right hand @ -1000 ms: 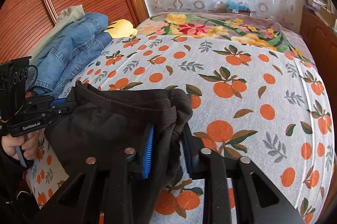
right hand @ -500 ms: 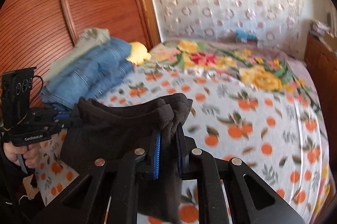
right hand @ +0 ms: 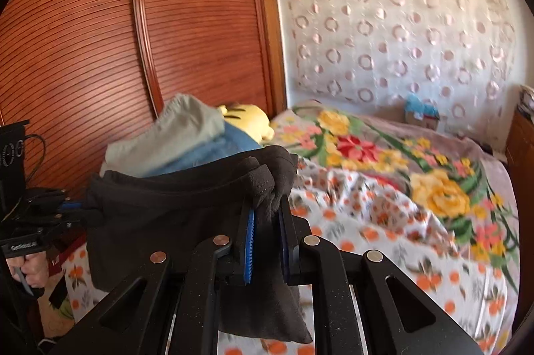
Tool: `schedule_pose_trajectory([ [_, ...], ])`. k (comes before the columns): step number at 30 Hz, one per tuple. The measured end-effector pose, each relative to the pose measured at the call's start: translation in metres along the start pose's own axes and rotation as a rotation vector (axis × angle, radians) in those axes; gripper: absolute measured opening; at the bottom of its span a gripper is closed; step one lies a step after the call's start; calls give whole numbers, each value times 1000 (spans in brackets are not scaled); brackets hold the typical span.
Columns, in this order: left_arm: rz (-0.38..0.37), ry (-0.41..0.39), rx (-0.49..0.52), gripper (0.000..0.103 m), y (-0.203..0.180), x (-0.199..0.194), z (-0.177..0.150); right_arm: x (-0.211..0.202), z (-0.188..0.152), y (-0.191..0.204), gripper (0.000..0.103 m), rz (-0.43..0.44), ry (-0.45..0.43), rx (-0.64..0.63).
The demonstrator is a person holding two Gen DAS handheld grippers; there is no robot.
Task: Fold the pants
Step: 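Lift the black garment with the left gripper toward the jeans stack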
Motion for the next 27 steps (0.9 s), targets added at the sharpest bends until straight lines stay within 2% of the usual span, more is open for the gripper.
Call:
schedule_pose_trajectory([
  [6, 38, -61, -7, 11, 15, -25, 22, 30, 30, 11, 12, 29, -22, -30],
  [14, 76, -95, -49, 11, 52, -33, 32, 81, 70, 39, 12, 40, -44, -130],
  [22, 110, -104, -98, 11, 87, -38, 25, 150, 103, 84, 12, 71, -31, -241],
  [27, 138, -85, -145, 11, 109, -38, 11, 192, 104, 108, 12, 98, -2, -261],
])
Point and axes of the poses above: each gripper's, at about its wrist camera, not at the fingertips, and x roughly the way its jaws point, y to its left, z to its top, the point moved 1 cm from there along x, roughly the way its jaws point, and after that the axes turned 10 degrees about -z, right-handed, at the moved point
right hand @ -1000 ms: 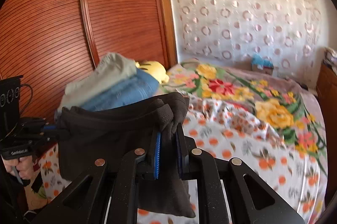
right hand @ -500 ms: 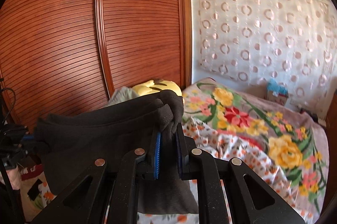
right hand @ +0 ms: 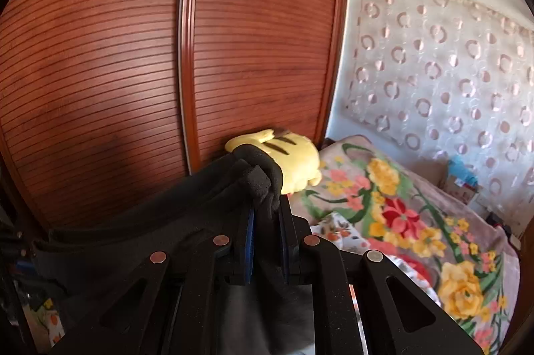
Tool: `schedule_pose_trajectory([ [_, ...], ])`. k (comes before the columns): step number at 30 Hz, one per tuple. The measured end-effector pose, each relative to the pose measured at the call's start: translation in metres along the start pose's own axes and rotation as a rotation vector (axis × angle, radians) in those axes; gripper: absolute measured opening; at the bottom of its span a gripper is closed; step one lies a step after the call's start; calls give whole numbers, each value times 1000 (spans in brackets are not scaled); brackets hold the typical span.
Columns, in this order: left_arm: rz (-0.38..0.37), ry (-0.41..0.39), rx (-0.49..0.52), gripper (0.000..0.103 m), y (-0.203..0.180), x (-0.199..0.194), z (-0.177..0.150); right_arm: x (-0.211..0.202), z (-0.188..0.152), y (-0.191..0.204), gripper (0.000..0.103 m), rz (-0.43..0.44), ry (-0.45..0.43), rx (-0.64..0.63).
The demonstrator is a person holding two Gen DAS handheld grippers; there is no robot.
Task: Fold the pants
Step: 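Lift the black garment with the left gripper toward the jeans stack, then lower the black garment onto the jeans stack and open the left gripper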
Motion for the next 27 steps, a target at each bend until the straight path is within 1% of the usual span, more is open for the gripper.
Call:
schedule_pose_trajectory([
  [3, 18, 17, -17, 11, 9, 2, -8, 21, 0, 7, 13, 3, 24, 6],
  [6, 25, 34, -29, 13, 14, 3, -13, 26, 0, 8, 21, -10, 26, 16],
  [7, 26, 36, -34, 16, 15, 1, -14, 23, 1, 6, 23, -7, 16, 30],
  [8, 30, 35, -38, 18, 16, 0, -14, 19, 1, 3, 28, -5, 7, 43],
  [9, 39, 31, -38, 19, 15, -3, -14, 14, 1, -1, 35, -11, -3, 60],
  [10, 44, 23, -37, 22, 16, -5, -13, 9, 0, -3, 38, -11, -13, 73],
  [11, 48, 14, -35, 28, 15, -7, -12, 4, -2, -5, 41, -7, -23, 81],
  [13, 53, -4, -33, 39, 14, -9, -8, -7, -7, -10, 41, -28, -39, 85],
  [14, 48, -12, -30, 40, 13, -9, -7, -12, -9, -14, 41, -36, -42, 93],
  [16, 38, -20, -23, 40, 10, -7, -3, -20, -18, -14, 41, -32, -44, 115],
  [18, 24, -19, -5, 40, 5, -2, 0, -25, -28, -15, 41, -20, -25, 124],
  [20, 15, -11, 13, 40, 1, 5, 1, -28, -37, -14, 41, -30, -10, 124],
  [23, -2, 17, 23, 40, 0, 19, 2, -28, -46, -10, 41, -16, 11, 114],
  [27, 29, 73, 23, 40, 7, 34, -5, -17, -44, -19, 41, -21, 53, 117],
])
Point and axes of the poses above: each gripper's, at about its wrist camera, not at the fingertips, and x roughly the way its jaws point, y to its left, z to its top, the point moved 1 cm from there along x, roughly the way its jaws point, and after that the axes turned 10 degrees about -z, right-handed, at the moved point
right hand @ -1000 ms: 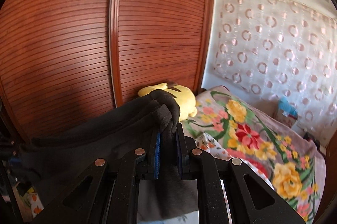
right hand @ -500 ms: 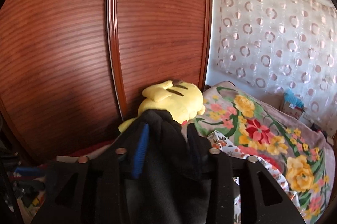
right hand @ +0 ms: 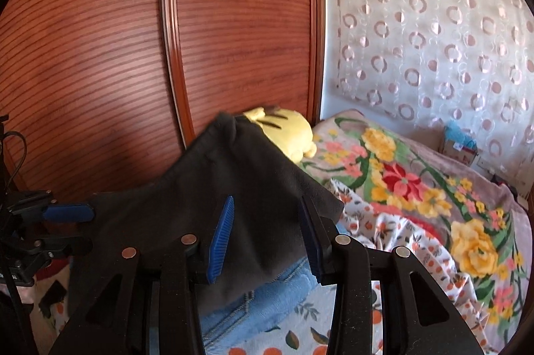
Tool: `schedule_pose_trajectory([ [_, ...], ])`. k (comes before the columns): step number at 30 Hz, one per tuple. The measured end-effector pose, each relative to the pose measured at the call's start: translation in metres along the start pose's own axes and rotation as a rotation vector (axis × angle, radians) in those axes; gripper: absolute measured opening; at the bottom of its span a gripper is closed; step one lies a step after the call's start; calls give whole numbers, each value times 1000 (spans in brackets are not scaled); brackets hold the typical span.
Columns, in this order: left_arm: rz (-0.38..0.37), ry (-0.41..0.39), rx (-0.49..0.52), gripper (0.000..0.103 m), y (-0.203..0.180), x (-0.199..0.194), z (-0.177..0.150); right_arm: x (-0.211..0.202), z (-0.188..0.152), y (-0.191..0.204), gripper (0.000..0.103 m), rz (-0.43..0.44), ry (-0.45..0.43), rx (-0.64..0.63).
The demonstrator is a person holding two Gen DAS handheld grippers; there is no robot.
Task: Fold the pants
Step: 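Lower the black garment onto the jeans stack and open the left gripper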
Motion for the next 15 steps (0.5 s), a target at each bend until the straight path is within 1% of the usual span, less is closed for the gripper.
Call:
schedule_pose_trajectory([
  [3, 7, 27, -19, 40, 9, 5, -6, 15, 9, -9, 41, -10, 18, 26],
  [7, 19, 39, -26, 40, 11, 7, -9, 30, 14, -15, 41, 23, 48, 72],
  [11, 36, 44, -8, 40, 6, 7, -10, 24, 13, -16, 41, 12, 41, 79],
  [15, 68, 44, 20, 40, -4, 4, -8, 4, -1, -14, 41, -19, 33, 80],
])
Point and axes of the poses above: each gripper's, at about its wrist camera, not at the fingertips, and x roughly the way its jaws point, y to its left, z to its top, the point moved 1 cm from there along x, roughly the way its jaws point, and after that the axes turned 10 degrees about -z, right-handed, at the moved point
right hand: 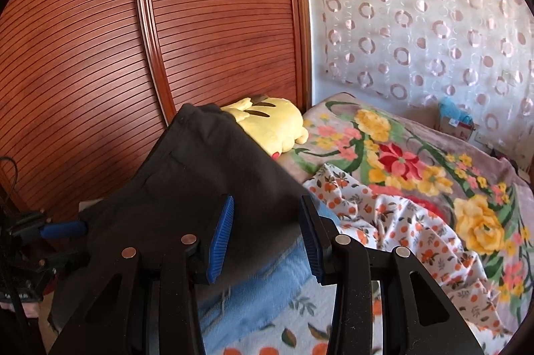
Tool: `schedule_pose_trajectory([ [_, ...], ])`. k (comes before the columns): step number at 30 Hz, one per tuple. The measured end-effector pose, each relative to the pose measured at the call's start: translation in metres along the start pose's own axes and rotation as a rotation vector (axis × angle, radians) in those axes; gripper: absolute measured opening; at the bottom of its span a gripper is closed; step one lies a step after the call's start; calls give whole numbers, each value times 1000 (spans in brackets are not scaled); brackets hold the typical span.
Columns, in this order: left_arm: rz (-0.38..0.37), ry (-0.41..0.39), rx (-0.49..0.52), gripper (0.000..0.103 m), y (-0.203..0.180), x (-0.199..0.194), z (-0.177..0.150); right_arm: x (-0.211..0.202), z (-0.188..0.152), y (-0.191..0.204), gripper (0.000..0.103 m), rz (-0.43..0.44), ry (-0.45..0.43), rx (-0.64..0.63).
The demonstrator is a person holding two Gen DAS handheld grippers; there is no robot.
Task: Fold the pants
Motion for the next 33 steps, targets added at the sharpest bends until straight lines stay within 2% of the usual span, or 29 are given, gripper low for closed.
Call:
schedule_pose_trajectory([
  [7, -7, -17, 41, 40, -29, -10, 2, -55, -38, -4, 41, -53, -5, 52],
  [12, -50, -11, 67, 41, -58, -7, -1, -95, -68, -11, 41, -104, -3, 88],
  [13, -57, -9, 73, 43, -64, -6, -2, -104, -73, -11, 41, -115, -3, 93],
  [14, -62, -8, 79, 49, -69, -5, -4, -112, -79, -13, 41, -130, -3, 103],
  [18, -90, 7, 107, 55, -93, 3, -11, -146, -101, -13, 42, -189, 0, 137],
  [19, -102, 9, 109, 64, -97, 4, -13, -154, -106, -13, 43, -203, 0, 144],
  [20, -117, 10, 112, 72, -102, 5, -14, -161, -110, -12, 45, -213, -1, 150],
  [23, -163, 10, 138, 79, -122, 7, -20, -182, -124, -9, 49, -245, 1, 167],
  [28, -170, 36, 178, 81, -147, 17, -30, -208, -144, -4, 56, -304, 14, 199],
  [30, -184, 66, 193, 81, -156, 22, -35, -217, -149, 0, 68, -333, 9, 220],
  [33, -204, 79, 199, 81, -169, 26, -44, -228, -156, 5, 78, -361, 19, 247],
])
Point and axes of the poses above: each gripper's, at about its wrist camera, not at the fingertips, and x roughly the way its jaws point, y to its left, z to its top, the point moved 1 cm from there along x, roughly the way its jaws point, and after that the axes turned 10 degrees about -z, right-handed, at the moved point
